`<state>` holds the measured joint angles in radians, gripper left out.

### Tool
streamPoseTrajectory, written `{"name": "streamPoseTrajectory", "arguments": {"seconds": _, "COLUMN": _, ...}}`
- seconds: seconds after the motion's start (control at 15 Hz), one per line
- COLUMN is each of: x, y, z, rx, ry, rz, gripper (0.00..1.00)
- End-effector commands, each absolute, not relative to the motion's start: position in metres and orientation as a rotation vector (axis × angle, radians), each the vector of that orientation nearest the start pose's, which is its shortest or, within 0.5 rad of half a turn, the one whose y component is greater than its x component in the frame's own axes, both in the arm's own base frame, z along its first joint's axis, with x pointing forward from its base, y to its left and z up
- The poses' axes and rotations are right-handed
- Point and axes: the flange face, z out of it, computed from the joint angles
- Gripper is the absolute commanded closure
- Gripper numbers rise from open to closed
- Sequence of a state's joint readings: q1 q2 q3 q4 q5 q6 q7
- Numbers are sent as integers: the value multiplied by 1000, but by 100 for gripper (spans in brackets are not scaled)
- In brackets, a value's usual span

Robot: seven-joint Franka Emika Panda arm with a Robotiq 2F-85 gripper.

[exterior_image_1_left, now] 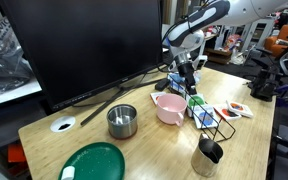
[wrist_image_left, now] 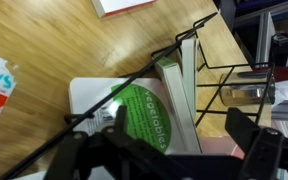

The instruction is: Take one book from the wire tray and place it upright on the table

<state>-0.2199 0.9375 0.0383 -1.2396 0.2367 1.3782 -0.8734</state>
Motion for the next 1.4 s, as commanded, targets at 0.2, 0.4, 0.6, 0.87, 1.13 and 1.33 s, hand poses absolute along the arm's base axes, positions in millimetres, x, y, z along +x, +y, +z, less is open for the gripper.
{"name": "streamPoseTrajectory", "arguments": {"seconds": 0.2, "x": 649, "y": -97, "z": 169, "rx": -2358, "ry": -734, "rz": 663, "gripper": 0}}
{"name": "streamPoseTrajectory", "arguments": {"seconds": 0.4, "x": 651, "y": -98, "z": 169, "rx": -2378, "ry": -712, "rz": 654, "gripper": 10}}
{"name": "streamPoseTrajectory", "arguments": {"seconds": 0.6, "x": 651, "y": -99, "z": 169, "rx": -2390, "ry": -696, "rz": 651, "gripper": 12}}
{"name": "streamPoseTrajectory", "arguments": {"seconds": 0.87, "x": 652, "y": -100, "z": 168, "rx": -2391, "ry": -679, "rz": 659, "gripper": 10}}
{"name": "streamPoseTrajectory", "arguments": {"seconds": 1.13, "x": 652, "y": -101, "z": 168, "rx": -2395, "ry": -666, "rz": 661, "gripper": 41}}
{"name": "streamPoseTrajectory", "arguments": {"seconds": 1.33, "x": 653, "y": -100, "z": 169, "rx": -2390, "ry": -657, "rz": 657, "gripper": 62}}
